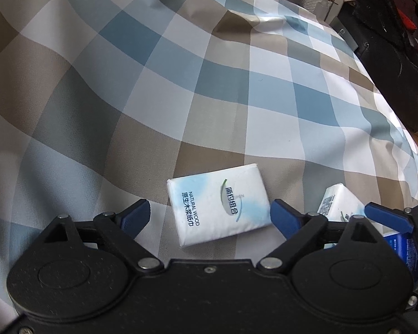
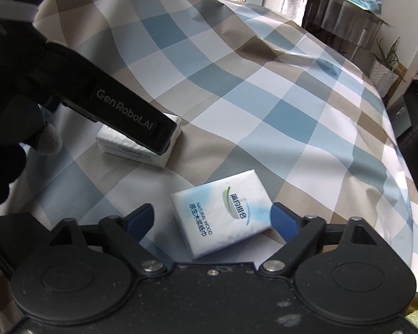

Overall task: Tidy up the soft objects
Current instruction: 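Lower the right tool onto a white tissue pack and close around it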

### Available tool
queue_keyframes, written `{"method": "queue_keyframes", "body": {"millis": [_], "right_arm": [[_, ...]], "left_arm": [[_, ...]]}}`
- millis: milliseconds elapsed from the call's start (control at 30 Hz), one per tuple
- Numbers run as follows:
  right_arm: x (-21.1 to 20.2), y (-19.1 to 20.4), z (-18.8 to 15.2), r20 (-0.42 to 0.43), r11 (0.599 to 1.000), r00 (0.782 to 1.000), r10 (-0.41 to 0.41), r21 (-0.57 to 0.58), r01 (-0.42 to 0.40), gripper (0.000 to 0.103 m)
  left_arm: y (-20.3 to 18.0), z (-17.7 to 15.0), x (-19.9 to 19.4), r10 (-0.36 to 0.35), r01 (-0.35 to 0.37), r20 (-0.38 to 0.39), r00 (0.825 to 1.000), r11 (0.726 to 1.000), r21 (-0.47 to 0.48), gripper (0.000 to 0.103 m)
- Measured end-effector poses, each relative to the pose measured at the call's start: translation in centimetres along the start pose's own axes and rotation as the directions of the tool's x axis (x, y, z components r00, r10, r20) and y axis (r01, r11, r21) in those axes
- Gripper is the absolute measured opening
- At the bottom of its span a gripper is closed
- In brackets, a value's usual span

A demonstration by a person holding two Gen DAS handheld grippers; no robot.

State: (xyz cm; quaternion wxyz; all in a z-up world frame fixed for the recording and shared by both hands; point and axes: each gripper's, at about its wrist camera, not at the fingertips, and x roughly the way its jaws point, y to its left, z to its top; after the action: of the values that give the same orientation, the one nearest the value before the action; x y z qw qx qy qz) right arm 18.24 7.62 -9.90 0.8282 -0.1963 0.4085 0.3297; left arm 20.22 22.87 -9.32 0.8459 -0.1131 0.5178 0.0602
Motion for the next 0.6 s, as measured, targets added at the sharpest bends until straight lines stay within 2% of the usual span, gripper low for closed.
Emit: {"method": "queue_keyframes", "body": {"millis": [100,400,600], "right_arm": [[0.57,-0.03,0.35,-0.031,1.0,0.999,0.01,-0.004,-0.01,0.102],[1.12,-0.49,0.65,-0.047,1.0,0.999,0.015,0.028,-0.013,0.103],[0.98,-0.67,0.83,-0.038,0.999,0.999,0.011,0.046,-0.009,0.103]], "left_arm": [[0.19,0.07,0.44,-0.007,0.006,-0.013,1.0,1.0,-0.013,0.096],[0.2,0.38,0.83,-0.01,0.01,-0.018,1.0,1.0,-0.027,0.097],[0.85,0.7,0.48,-0.009,0.004,-0.053,0.999,0.996,-0.091,0.094]]}}
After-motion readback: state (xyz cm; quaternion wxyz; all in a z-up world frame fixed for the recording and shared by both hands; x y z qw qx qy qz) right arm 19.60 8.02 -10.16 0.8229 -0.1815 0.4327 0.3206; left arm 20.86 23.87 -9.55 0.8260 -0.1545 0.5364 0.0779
